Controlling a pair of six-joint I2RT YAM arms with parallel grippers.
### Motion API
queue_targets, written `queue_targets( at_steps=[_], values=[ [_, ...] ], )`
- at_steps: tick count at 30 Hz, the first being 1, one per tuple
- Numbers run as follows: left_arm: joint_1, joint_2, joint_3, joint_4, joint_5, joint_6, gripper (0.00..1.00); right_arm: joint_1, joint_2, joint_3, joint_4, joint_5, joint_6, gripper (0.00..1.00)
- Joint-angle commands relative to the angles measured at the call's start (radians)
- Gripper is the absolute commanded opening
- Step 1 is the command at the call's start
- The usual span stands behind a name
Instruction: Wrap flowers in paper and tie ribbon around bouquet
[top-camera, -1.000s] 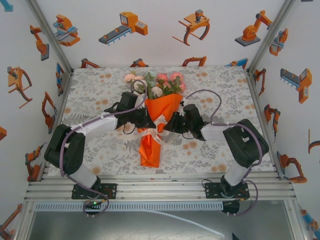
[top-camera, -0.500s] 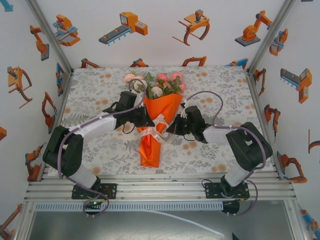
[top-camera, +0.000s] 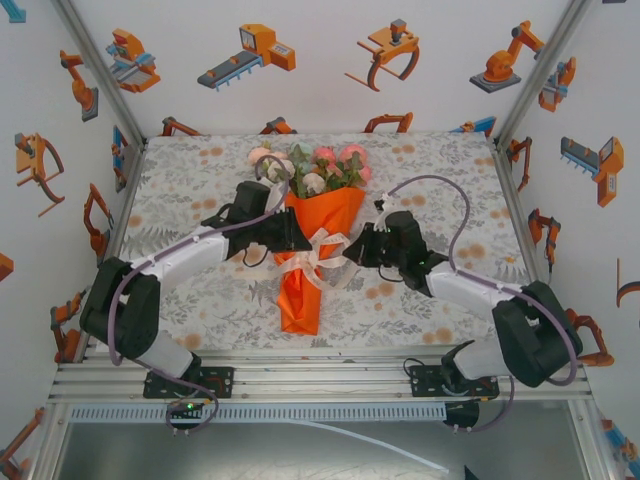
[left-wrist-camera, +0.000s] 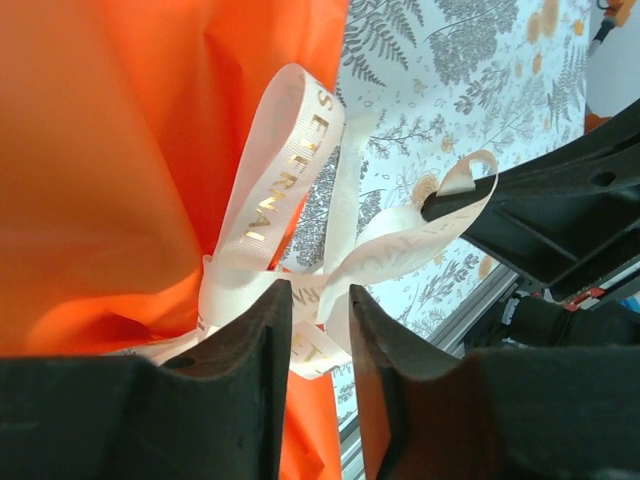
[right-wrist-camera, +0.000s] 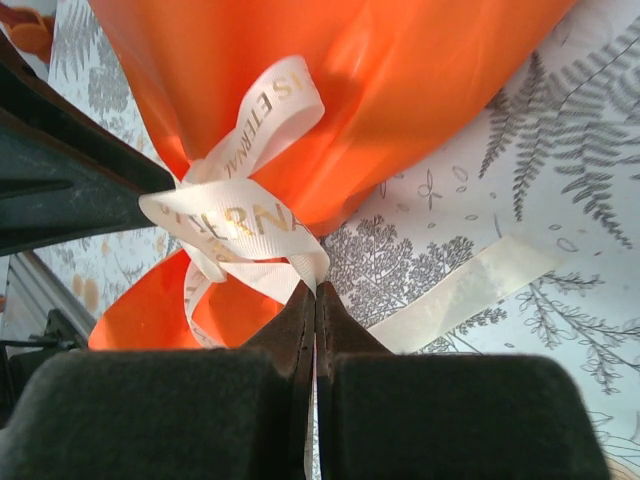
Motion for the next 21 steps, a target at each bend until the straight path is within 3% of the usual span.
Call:
queue_targets(
  at_steps=[1, 5, 11, 21],
  values=[
    [0.005, -0.058, -0.008, 0.025, -0.006, 0.038, 0.37, -0.001, -0.042, 0.015, -0.009, 0.073, -0.032, 0.0],
    [0.004, -0.08, -0.011, 0.021, -0.04, 0.067, 0.42, -0.001, -0.057, 0.027, -0.021, 0.079, -0.044, 0.0],
    [0.0, -0.046, 0.087, -0.153, -0.24, 0.171, 0.45, -0.001, -0.104, 0.029, -0.046, 0.083, -0.043, 0.0],
    [-0.046, -0.064, 0.086, -0.144, -0.222, 0.294, 0.49, -0.001, -0.174, 0.048, -0.018, 0.044, -0.026, 0.0]
  ],
)
